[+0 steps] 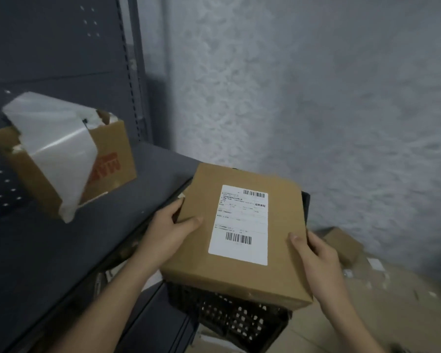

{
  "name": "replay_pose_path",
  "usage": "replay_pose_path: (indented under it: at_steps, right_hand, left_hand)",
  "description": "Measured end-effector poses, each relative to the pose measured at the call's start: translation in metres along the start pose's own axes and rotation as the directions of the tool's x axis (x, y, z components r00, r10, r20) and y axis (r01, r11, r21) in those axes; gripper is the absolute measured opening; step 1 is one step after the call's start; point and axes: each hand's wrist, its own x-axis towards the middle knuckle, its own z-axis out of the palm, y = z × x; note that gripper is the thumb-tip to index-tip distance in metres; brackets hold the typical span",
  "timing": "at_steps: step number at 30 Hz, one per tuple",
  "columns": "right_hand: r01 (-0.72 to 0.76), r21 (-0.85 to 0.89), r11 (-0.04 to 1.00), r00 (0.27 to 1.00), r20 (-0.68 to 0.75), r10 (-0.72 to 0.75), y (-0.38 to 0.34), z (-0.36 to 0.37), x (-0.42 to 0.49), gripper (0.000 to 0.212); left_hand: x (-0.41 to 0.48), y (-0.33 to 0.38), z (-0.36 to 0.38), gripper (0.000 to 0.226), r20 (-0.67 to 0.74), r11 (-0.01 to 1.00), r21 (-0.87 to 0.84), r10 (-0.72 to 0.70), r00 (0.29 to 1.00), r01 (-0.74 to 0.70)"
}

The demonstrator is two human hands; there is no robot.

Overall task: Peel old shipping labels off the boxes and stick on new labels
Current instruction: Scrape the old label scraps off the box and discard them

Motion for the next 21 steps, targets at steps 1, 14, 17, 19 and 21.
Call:
replay_pose_path:
  at_steps: [1, 14, 17, 19, 21]
  right_hand:
    - [-0.001, -0.007, 1.0, 1.0, -0.011, 0.001, 0.006, -0.004, 0.012, 0.017]
    - [-0.147, -0.119, 0.982, 0.988, -0.074, 0.139, 0.06, 0.017, 0.148, 0.013]
    - [-0.208, -0.166, 0.964, 0.975, -0.119, 0.19, 0.072, 0.024, 0.165, 0.01]
    - [-0.25, -0.191, 0.949, 0.963, -0.149, 0.223, 0.081, 0.029, 0.173, 0.013]
    - [-0.29, -0.206, 0.935, 0.952, -0.162, 0.259, 0.088, 0.034, 0.176, 0.018]
  left_hand:
    - [0.015, -0.002, 0.009, 0.031, 0.018, 1.0, 0.001, -0.016, 1.0, 0.016]
    - [0.174, -0.041, 0.06, 0.03, 0.088, 0.985, 0.129, -0.123, 0.989, 0.111]
    - [0.197, -0.058, 0.067, 0.029, 0.133, 0.981, 0.133, -0.158, 0.978, 0.14]
    - [0.21, -0.068, 0.07, 0.031, 0.156, 0.976, 0.144, -0.185, 0.97, 0.163]
    - [0.219, -0.077, 0.072, 0.035, 0.168, 0.973, 0.137, -0.206, 0.964, 0.184]
